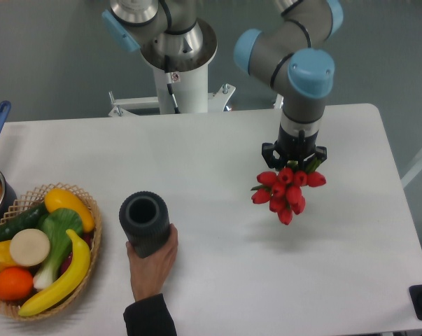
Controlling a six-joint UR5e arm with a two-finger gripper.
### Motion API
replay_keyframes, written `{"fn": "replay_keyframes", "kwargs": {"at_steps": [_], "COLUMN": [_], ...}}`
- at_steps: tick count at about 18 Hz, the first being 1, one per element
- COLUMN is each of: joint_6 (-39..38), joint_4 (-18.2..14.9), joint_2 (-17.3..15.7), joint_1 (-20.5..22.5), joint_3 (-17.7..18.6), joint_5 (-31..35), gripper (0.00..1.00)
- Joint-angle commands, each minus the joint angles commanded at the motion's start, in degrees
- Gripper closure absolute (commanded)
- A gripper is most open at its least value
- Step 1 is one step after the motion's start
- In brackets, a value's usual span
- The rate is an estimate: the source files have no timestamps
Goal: Place the flowers on the table
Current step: 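Lower the tulip bouquet onto the table surface, blooms first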
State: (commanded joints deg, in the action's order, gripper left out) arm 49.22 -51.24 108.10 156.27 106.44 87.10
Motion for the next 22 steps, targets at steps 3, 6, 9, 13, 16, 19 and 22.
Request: {"fn": "replay_keyframes", "kwargs": {"at_steps": [3,6,9,13,16,19,22], "joint_6": [-0.3,-0.2,-0.1,-0.2,0.0,0.1,0.1], "joint_4": [0.2,0.4,0.5,0.7,0.8,0.9,2.0], "joint_2": [1.5,2.4,3.2,3.9,3.8,3.4,3.2], "joint_1": [-1.2,-1.4,-1.5,-1.5,-1.5,-1.4,-1.3], "joint_3": [-0.5,-0.6,-0.7,-1.4,-2.5,-3.9,-5.0], "joint_5": [0.1,0.1,0.0,-0.1,-0.1,-0.2,-0.2], "gripper": [0.62,0.61,0.61,0.54,0.41,0.00,0.00]}}
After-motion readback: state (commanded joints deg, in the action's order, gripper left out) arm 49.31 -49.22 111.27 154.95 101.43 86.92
